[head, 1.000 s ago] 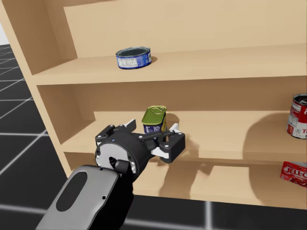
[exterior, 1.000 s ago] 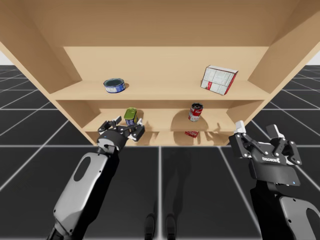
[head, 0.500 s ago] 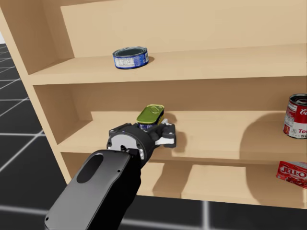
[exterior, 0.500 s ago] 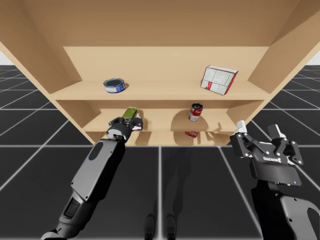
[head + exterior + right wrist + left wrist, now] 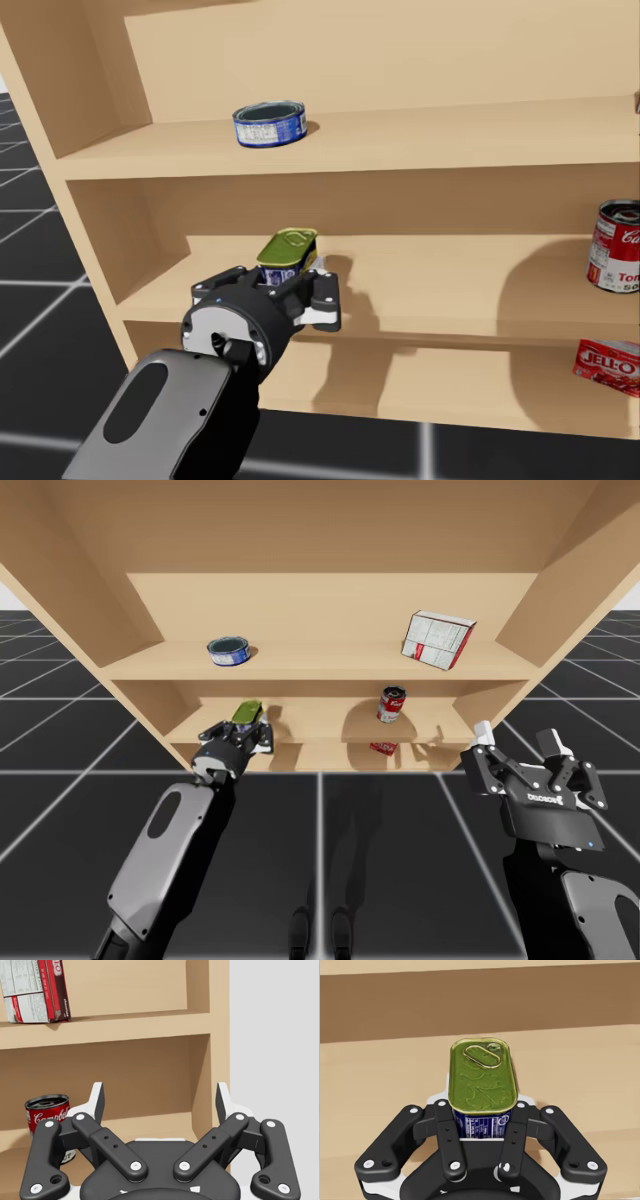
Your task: Look through the shelves, find the meat can, and take it.
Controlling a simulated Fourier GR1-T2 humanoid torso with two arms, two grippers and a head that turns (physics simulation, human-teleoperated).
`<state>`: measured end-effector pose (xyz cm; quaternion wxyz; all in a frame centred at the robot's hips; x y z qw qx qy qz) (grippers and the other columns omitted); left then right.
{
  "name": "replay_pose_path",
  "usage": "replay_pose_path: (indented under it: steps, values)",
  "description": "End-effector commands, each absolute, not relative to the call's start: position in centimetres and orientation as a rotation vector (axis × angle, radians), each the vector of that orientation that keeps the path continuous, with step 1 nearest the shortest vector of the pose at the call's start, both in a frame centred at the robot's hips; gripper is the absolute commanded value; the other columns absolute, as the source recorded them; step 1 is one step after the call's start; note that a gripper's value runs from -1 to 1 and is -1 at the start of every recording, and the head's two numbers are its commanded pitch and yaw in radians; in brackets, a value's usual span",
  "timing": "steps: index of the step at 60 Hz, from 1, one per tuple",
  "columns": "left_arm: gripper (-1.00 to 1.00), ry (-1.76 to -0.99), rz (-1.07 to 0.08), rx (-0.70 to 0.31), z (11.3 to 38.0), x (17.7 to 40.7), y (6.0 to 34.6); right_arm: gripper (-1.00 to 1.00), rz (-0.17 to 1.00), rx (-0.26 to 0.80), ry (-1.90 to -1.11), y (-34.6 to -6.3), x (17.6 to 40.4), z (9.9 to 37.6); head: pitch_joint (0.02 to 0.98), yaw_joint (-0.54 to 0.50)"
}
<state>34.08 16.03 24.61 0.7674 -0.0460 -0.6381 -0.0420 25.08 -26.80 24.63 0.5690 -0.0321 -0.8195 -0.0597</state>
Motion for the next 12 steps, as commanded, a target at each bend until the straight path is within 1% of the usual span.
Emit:
replay_pose_path:
  steps: [1, 12]
  values:
    - [1.0, -1.457, -0.243, -0.166, 27.3, 31.4, 15.4, -1.0, -0.141, -0.077, -1.925, -26.9, 25.1, 24.6, 0.526, 0.21]
    - [1.0, -1.457, -0.286, -0.155, 27.7, 27.9, 16.9, -1.0, -0.134, -0.081, -1.923, -26.8, 25.1, 24.6, 0.528, 0.22]
